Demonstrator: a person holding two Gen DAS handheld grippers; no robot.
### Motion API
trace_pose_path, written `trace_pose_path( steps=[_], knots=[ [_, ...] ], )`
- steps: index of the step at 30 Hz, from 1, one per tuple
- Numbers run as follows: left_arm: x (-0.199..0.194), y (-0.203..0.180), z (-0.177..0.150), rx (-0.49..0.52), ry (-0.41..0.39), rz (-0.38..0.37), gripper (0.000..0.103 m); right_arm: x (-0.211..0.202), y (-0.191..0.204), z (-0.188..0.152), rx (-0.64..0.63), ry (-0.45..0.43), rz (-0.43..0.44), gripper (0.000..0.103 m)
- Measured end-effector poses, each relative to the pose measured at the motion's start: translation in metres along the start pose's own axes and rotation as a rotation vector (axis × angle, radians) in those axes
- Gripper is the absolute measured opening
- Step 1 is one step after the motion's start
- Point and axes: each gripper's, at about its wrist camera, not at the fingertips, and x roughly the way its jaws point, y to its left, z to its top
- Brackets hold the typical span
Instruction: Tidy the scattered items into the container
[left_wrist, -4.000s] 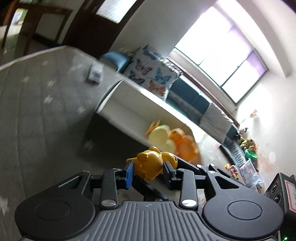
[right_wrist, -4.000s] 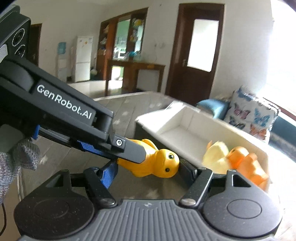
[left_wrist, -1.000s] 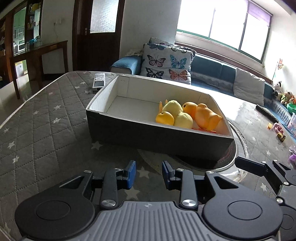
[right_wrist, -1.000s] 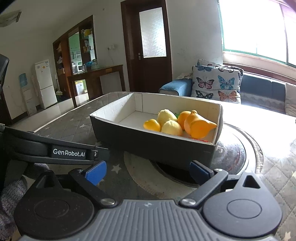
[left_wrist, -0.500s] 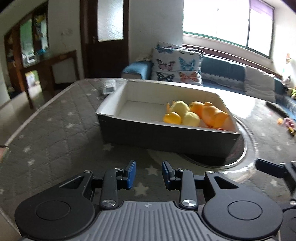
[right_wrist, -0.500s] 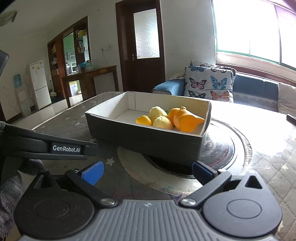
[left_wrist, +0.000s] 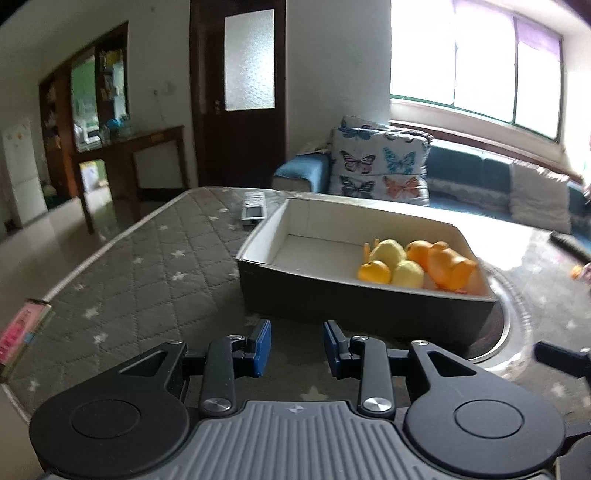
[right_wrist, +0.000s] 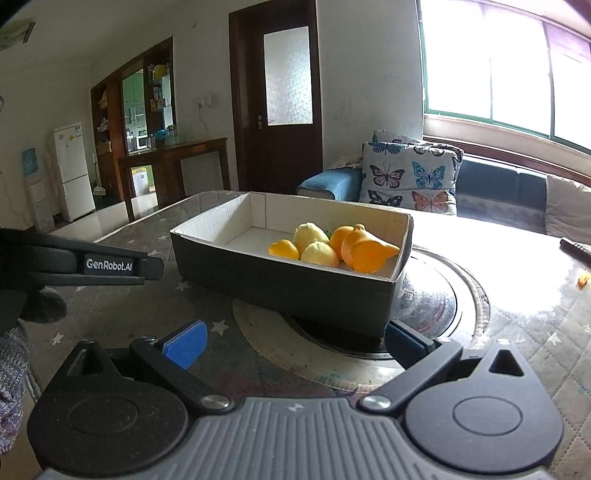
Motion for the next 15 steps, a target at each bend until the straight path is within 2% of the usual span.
trace_pose_path(
  steps=[5,10,15],
  knots=[
    [-0.01,0.01,0.008,-0.047,0.001,-0.079,0.034,-0.007,0.004,0.004,-0.009,-0.016,0.014,0.103],
    [-0.011,0.023,0.015,-0.118,0.039,-0.189,0.034,-0.008,0.009,0.01,-0.017,-0.024,0.032,0.103],
    [-0.004,0.032,0.021,-0.164,0.076,-0.23,0.034,-0.003,0.013,0.018,-0.025,-0.021,0.042,0.103]
  ],
)
